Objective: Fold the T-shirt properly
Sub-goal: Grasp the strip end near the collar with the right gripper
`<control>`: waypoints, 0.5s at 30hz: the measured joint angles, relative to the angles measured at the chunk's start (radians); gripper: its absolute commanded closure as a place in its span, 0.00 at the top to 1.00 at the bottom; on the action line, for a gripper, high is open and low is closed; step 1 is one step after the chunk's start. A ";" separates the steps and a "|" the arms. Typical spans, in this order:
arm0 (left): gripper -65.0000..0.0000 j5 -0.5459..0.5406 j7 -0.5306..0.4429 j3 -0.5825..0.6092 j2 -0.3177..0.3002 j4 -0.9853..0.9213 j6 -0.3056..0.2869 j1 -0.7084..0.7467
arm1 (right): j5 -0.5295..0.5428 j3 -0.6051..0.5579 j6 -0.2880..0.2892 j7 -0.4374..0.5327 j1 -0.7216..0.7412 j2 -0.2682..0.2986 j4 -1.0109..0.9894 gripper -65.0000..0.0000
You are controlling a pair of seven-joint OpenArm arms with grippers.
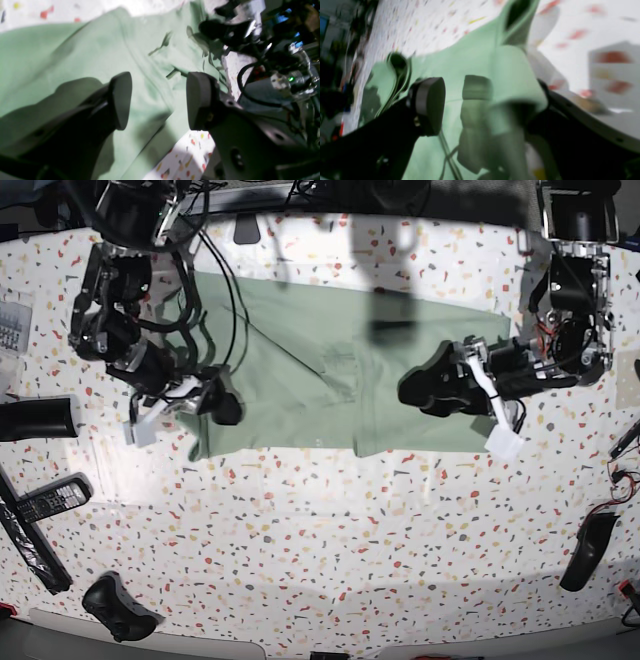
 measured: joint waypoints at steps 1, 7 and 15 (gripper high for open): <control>0.50 0.004 0.000 0.000 0.000 0.000 0.000 -0.001 | 0.000 -0.013 0.000 0.000 0.002 0.001 0.000 0.69; 0.50 0.003 0.000 0.000 -0.005 0.000 0.000 0.000 | 0.003 -0.027 0.000 -0.004 0.002 0.002 0.000 0.65; 0.50 0.004 0.000 0.000 -0.005 0.000 0.000 0.003 | -0.007 -0.028 0.000 -0.053 -0.003 0.002 -0.002 0.00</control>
